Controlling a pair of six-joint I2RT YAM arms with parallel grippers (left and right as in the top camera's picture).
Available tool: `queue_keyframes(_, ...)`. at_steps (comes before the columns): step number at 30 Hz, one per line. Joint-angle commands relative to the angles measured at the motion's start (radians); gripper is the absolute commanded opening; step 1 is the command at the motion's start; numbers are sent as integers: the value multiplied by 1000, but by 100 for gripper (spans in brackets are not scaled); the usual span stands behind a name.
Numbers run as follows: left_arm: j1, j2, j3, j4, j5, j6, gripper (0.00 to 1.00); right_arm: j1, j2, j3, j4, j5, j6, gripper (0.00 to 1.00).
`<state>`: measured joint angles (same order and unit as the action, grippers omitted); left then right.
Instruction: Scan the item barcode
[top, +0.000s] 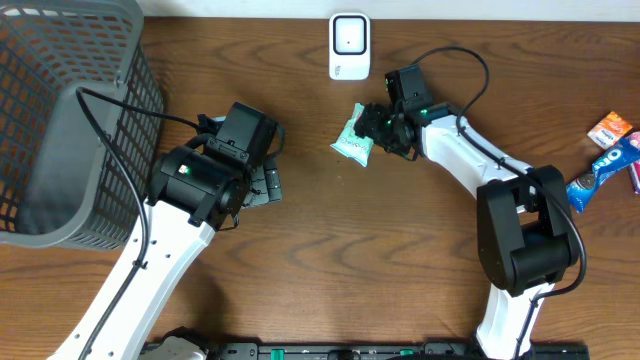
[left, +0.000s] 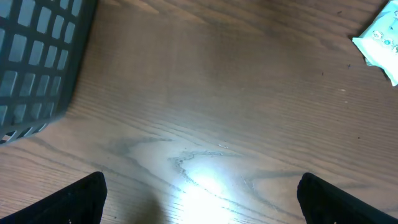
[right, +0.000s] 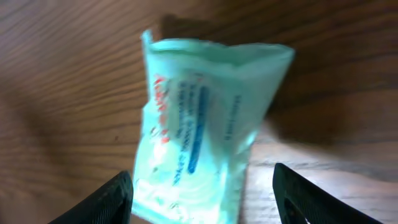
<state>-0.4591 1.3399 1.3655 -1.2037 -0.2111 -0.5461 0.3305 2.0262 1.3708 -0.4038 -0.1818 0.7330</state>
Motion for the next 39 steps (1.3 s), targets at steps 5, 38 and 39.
queue_keyframes(5, 3, 6, -2, -3, -2, -2, 98, 2, 1, -58, 79, 64, 57, 65)
queue_keyframes(38, 3, 6, -2, -3, -2, -2, 98, -74, -73, -42, 463, -198, -42, 1)
queue_keyframes(39, 3, 6, -2, -3, -2, -2, 98, -78, -86, -42, 484, -198, -56, 1)
